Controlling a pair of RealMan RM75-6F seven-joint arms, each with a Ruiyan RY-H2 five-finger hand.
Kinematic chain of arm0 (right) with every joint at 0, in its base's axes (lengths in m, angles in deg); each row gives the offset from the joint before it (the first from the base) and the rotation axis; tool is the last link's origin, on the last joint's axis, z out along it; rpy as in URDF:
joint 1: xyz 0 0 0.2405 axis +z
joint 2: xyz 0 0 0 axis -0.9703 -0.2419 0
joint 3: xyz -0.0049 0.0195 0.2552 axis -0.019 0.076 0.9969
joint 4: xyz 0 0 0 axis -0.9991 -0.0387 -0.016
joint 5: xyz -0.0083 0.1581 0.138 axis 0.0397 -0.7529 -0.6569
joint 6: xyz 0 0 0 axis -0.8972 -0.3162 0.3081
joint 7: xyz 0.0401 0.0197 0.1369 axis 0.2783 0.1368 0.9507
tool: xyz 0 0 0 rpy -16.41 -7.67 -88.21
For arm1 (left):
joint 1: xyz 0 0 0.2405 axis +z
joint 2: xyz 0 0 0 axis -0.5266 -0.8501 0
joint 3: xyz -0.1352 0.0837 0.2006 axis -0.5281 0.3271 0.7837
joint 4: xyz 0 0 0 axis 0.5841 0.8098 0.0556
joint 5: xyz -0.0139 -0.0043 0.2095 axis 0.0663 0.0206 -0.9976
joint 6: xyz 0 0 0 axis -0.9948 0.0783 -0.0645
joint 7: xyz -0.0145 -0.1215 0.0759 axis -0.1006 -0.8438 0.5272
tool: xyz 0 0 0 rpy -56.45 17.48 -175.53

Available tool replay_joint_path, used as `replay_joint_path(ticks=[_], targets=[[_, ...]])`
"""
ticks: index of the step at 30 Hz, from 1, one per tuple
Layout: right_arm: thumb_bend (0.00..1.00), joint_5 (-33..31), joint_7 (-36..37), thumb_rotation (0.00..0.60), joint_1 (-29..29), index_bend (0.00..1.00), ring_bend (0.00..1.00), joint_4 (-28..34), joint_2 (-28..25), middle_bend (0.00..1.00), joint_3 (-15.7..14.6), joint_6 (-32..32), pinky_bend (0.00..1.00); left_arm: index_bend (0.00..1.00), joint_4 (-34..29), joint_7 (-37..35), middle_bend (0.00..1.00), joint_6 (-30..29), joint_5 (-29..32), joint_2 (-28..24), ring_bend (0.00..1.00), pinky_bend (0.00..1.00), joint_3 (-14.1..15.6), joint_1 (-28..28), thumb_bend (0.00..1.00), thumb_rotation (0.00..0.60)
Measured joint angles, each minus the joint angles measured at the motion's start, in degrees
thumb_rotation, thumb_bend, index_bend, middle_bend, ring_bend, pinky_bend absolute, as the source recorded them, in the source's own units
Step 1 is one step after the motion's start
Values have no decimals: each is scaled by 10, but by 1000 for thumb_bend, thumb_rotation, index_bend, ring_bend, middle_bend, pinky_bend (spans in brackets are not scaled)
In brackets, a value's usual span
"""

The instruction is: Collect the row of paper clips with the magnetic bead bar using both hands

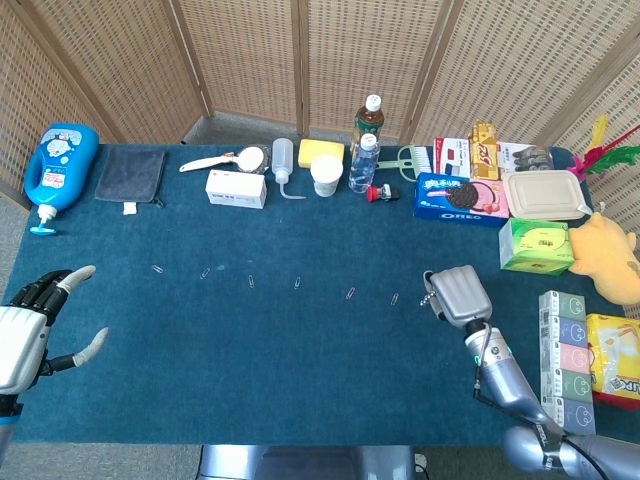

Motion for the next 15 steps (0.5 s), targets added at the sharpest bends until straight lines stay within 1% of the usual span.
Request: replay_joint_path(ticks=[8,15], targets=[[446,-16,4,600,10,635,848,-30,10,810,1,14,904,147,0,-1,252,-1,0,-1,196,268,0,1,505,288],[446,-29,-2,600,16,634,848,-52,18,810,-7,25,904,147,1,-1,252,0,1,-1,197,268,1,1,505,287]])
